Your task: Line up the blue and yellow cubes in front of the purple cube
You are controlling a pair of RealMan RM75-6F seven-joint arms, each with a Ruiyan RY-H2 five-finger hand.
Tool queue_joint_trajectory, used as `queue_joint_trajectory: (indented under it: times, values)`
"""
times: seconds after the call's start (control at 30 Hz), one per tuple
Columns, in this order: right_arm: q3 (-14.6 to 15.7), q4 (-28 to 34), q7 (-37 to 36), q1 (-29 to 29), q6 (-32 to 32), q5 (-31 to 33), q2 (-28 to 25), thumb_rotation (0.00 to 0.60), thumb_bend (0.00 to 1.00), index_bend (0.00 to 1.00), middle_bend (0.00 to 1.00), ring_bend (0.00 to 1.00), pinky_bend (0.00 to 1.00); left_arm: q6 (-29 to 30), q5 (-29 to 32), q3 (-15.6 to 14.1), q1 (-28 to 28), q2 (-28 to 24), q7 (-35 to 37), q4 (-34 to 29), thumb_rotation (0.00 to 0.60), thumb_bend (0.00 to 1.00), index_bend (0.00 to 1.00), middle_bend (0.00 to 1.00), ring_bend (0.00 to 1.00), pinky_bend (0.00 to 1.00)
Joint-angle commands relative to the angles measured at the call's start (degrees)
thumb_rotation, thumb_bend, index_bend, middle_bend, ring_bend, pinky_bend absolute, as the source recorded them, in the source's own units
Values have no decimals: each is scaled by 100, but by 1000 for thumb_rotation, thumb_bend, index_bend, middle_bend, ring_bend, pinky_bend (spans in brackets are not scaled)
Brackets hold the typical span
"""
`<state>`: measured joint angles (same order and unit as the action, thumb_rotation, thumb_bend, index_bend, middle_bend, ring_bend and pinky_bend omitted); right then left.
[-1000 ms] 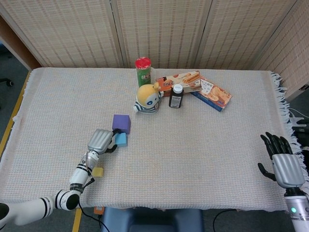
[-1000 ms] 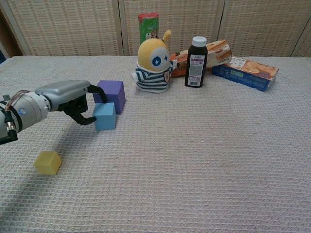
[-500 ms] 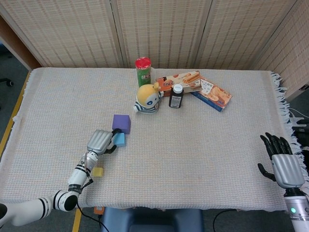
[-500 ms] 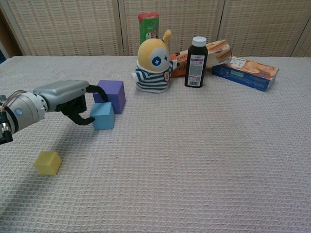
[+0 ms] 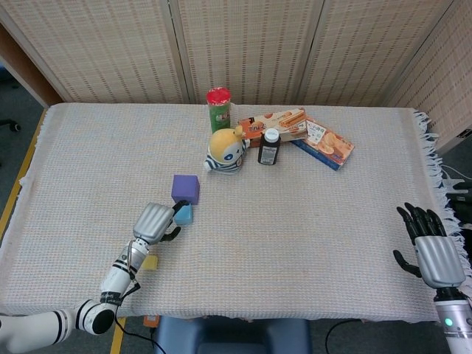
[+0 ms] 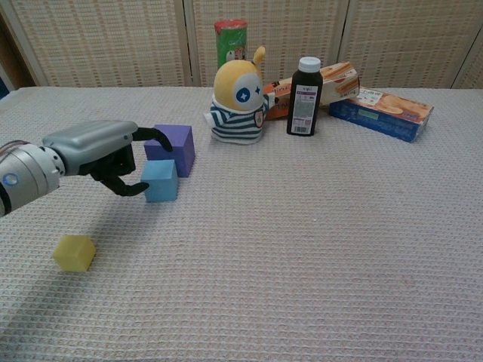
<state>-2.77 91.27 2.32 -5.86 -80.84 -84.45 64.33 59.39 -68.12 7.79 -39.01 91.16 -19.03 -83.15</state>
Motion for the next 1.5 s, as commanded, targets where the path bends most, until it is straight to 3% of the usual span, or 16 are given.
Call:
queue_joint_trajectory:
  times: [0.03,0.3,0.7,1.5]
  values:
    - [8,11,-14,9,-27,-30,-11,600,72,0,0,0,0,217,-244,-270,203,-196,-139,-376,600,360,268,1000,1000,1000]
    - [34,29,-20,30,-65,-86,-22,600,72,0,0,0,0,-230,25,-534,229,-332,-364,-544,600,361,259,1000,1000,1000]
    - [17,18,37,25,-46,-43,0,600,72,0,0,0,0,-575,553,-450,122,-273,-555,-231,600,361,210,1000,1000,1000]
    - [-27,-6,101,-2,28,81,37,600,72,0,0,0,0,-894,651,-332,-43,-161,-254,184,600,357,177,1000,1000,1000]
